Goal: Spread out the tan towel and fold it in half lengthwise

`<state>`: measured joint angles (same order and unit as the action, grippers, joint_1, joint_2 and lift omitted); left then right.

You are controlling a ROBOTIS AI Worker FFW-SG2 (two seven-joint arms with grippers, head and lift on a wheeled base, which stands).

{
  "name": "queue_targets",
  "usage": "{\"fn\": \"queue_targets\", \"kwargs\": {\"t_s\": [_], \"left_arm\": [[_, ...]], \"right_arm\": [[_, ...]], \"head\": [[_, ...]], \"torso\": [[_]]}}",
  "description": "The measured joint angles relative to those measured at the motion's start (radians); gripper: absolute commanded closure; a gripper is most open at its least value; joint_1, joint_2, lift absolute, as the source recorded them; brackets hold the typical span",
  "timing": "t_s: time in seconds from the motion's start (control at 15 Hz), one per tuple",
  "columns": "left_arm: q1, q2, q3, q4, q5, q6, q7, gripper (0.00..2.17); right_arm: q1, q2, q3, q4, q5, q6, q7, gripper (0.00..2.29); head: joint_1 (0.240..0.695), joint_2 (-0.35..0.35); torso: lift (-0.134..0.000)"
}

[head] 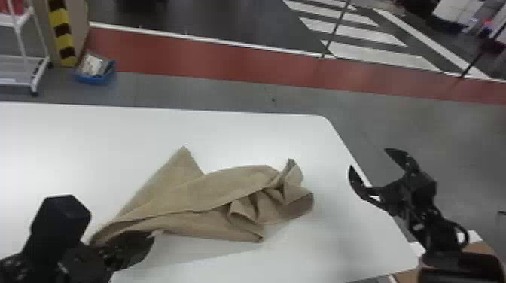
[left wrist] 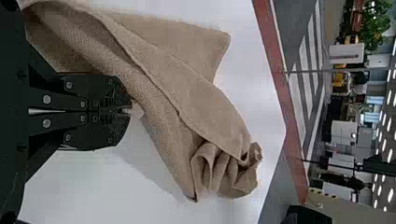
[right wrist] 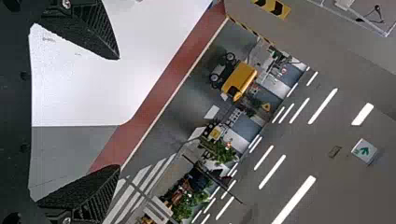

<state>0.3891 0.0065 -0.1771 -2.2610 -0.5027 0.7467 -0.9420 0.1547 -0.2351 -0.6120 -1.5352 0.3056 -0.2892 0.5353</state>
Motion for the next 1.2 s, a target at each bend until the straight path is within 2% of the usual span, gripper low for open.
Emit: {"fn": "queue_targets", "kwargs": {"t_s": [0.07,0.2,0.33,0.47,0.67,0.8,0.87,1.0,1.2], "left_arm": [[-0.007,0.000,0.012,-0.039,-0.034,0.011,-0.056,1.67],[-0.016,0.001,0.039,-0.084,-0.074,0.017,-0.109,1.67],[-0.019,0.002,0.059,-0.101,-0.099,0.019,-0.134,1.67],[-0.020,0.003,0.055,-0.101,-0.115,0.018,-0.146,1.67],[-0.023,0.003,0.043,-0.095,-0.118,0.017,-0.146,1.67],[-0.026,0.003,0.039,-0.091,-0.121,0.017,-0.146,1.67],[-0.026,0.003,0.038,-0.089,-0.122,0.017,-0.146,1.67],[-0.026,0.003,0.037,-0.082,-0.121,0.017,-0.147,1.67],[-0.028,0.001,0.035,-0.077,-0.120,0.017,-0.147,1.67]], "right_arm": [[0.003,-0.001,0.000,0.001,0.000,-0.002,0.000,0.05],[0.006,-0.011,0.016,0.004,0.009,-0.007,0.002,0.05],[0.003,-0.059,0.083,0.023,0.023,-0.012,0.017,0.06],[-0.026,-0.111,0.164,0.041,0.023,0.011,0.086,0.07],[-0.059,-0.135,0.261,0.044,-0.019,0.053,0.204,0.08],[-0.065,-0.136,0.298,0.037,-0.098,0.096,0.273,0.09],[-0.065,-0.136,0.304,0.027,-0.154,0.133,0.289,0.09],[-0.057,-0.130,0.306,-0.002,-0.267,0.229,0.304,0.09],[-0.037,-0.122,0.289,-0.063,-0.376,0.433,0.311,0.09]], "head": [[0.695,-0.350],[0.695,-0.350],[0.695,-0.350],[0.695,-0.350],[0.695,-0.350],[0.695,-0.349],[0.695,-0.343],[0.695,-0.335],[0.695,-0.344]], "torso": [[-0.120],[-0.120],[-0.120],[-0.120],[-0.120],[-0.120],[-0.120],[-0.120],[-0.120]]}}
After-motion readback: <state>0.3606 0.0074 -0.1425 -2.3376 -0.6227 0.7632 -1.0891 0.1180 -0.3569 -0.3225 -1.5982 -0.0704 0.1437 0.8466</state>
